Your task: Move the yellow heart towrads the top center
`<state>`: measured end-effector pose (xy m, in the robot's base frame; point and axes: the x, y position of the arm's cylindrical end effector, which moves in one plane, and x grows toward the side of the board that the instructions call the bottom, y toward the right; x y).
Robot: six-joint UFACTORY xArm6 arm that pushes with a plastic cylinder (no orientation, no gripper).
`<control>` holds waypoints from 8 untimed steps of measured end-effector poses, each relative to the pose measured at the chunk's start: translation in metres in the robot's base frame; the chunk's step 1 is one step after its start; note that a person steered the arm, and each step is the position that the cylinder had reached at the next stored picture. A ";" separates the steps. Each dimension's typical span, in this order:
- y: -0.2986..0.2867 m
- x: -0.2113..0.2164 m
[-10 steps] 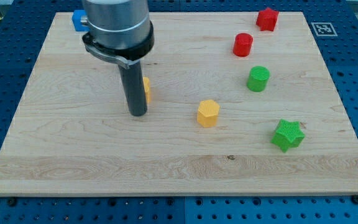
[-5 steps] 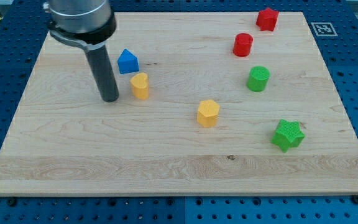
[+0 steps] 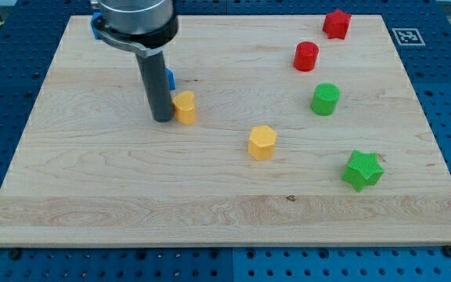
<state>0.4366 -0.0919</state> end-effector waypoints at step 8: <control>0.042 -0.010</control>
<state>0.4264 -0.0501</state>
